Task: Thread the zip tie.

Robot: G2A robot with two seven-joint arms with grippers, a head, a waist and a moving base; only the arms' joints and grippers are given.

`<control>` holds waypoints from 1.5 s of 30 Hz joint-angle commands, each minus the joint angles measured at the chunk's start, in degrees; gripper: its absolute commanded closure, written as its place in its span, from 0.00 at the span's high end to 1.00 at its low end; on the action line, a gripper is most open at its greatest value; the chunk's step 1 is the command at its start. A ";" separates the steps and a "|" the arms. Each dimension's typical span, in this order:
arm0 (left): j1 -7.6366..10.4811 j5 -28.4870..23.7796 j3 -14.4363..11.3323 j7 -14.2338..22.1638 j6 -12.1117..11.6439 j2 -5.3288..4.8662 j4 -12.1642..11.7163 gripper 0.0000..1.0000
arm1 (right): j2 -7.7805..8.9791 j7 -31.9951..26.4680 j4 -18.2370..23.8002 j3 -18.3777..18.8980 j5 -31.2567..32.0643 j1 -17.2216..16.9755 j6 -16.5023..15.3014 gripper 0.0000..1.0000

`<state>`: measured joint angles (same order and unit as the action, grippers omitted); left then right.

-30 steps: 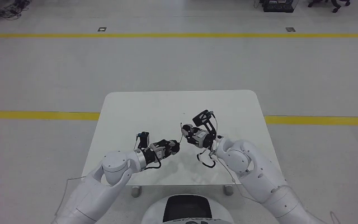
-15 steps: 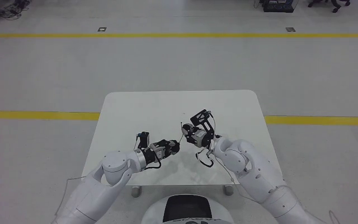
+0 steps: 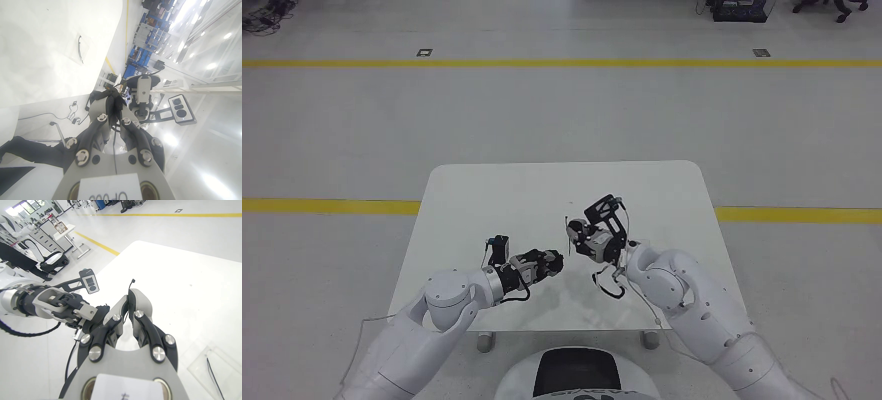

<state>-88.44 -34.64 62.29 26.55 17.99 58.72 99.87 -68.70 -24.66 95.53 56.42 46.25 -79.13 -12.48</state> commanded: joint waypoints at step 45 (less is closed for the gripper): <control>-5.95 17.18 -1.67 -3.06 -26.46 -0.55 -3.71 0.00 | 0.99 5.60 2.49 2.66 4.87 -4.01 -6.45 0.00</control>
<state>-94.51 -18.05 60.64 23.98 -8.32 58.16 96.20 -67.70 -19.07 98.03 59.08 51.12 -83.15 -18.93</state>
